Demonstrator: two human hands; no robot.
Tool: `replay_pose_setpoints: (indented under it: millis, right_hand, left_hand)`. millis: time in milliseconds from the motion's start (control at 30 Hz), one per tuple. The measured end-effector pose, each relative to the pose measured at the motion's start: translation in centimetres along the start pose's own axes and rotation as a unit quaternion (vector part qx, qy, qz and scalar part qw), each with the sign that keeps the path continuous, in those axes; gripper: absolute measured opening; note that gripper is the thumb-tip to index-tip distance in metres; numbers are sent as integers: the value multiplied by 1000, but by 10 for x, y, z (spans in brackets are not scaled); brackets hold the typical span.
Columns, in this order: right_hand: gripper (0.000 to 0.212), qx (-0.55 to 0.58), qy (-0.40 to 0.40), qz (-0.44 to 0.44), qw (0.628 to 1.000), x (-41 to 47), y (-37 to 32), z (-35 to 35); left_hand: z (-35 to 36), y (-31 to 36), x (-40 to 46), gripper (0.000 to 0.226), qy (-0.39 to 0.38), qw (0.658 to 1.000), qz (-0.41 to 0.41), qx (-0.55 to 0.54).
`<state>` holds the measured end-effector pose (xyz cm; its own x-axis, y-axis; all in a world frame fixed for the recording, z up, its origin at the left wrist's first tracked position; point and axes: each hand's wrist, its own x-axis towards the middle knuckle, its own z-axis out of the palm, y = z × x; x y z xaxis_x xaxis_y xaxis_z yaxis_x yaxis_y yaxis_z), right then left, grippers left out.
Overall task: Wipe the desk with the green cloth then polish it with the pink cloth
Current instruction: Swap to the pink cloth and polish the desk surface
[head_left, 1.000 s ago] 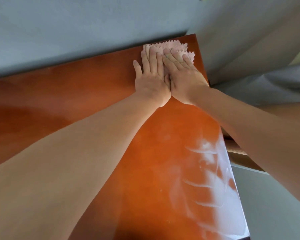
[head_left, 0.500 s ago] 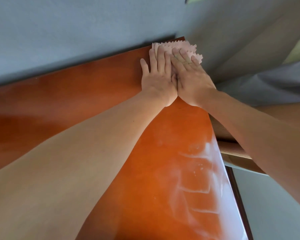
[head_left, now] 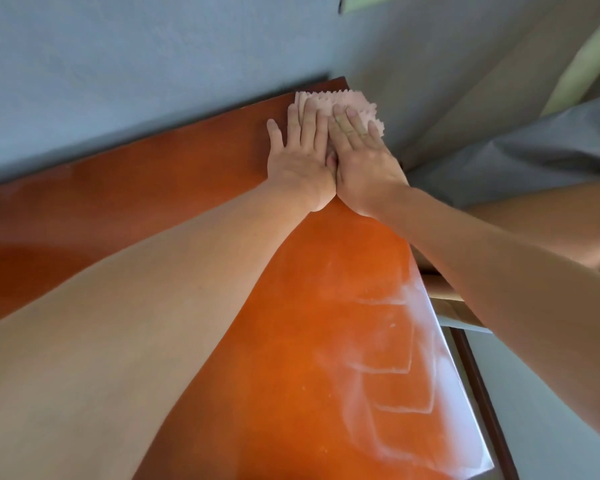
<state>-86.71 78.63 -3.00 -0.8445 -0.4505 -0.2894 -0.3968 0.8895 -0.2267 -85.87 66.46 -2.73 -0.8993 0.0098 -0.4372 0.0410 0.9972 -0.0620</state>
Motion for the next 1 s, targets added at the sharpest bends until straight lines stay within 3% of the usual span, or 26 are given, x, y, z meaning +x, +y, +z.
replay_pose_setpoints:
  millis: [300, 500, 1000]
  right_hand:
    - [60, -20, -15, 14, 1000, -99, -30, 44]
    - [59, -33, -18, -26, 999, -155, -56, 69]
    - [61, -37, -59, -164, 984, -141, -154, 91]
  left_hand:
    - [42, 16, -104, 65, 1, 1000, 21, 6]
    - [80, 18, -168, 66, 16, 1000, 5, -11]
    - [107, -59, -239, 70, -22, 992, -123, -4]
